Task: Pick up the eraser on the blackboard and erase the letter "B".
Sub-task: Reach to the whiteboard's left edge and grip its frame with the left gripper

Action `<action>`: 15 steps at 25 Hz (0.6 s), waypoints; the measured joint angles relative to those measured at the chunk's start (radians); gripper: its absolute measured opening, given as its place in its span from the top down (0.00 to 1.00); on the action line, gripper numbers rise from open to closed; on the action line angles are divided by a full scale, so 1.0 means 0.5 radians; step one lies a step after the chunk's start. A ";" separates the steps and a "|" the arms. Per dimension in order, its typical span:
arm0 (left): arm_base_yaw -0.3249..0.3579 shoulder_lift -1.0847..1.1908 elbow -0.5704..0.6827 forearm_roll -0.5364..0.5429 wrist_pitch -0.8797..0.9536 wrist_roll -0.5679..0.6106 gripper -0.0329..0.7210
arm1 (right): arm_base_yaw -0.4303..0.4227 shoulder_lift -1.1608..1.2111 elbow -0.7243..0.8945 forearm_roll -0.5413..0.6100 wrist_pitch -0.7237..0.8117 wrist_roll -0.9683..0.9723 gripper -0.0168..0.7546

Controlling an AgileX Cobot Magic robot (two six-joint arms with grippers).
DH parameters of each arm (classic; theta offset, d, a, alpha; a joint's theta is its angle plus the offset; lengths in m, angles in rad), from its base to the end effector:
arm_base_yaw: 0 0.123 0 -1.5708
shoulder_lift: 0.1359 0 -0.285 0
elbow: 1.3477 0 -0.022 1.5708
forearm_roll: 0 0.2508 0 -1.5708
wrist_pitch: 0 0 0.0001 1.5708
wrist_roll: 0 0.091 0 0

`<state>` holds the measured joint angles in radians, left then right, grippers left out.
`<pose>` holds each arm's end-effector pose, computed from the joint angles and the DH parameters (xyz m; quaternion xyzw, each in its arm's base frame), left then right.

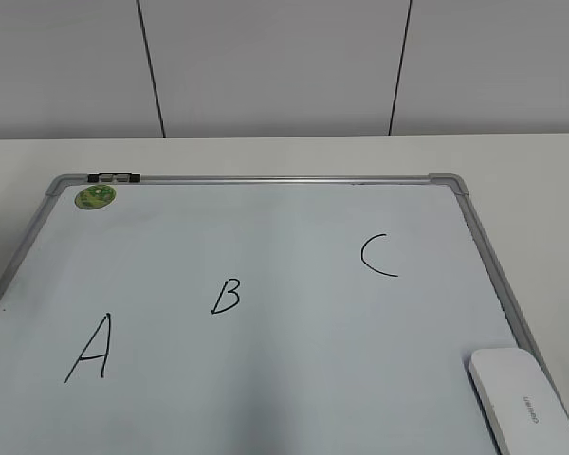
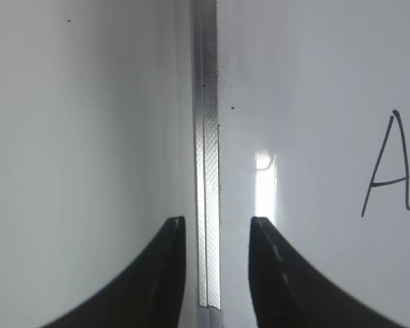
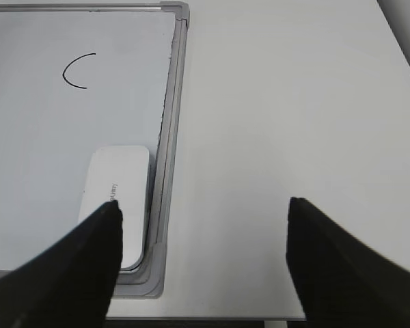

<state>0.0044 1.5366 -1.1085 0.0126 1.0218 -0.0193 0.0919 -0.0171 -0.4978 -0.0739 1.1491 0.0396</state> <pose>0.2914 0.0023 0.2544 -0.0091 0.9945 0.0049 0.1039 -0.0106 -0.0071 0.2697 -0.0195 0.8710 -0.0046 0.4909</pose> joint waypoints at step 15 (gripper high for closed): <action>0.000 0.318 -0.111 -0.001 -0.114 0.000 0.64 | 0.000 0.000 0.000 0.000 0.000 0.000 0.26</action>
<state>0.0044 1.6953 -1.1638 0.0119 0.9647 -0.0193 0.0919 -0.0171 -0.4978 -0.0739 1.1491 0.0396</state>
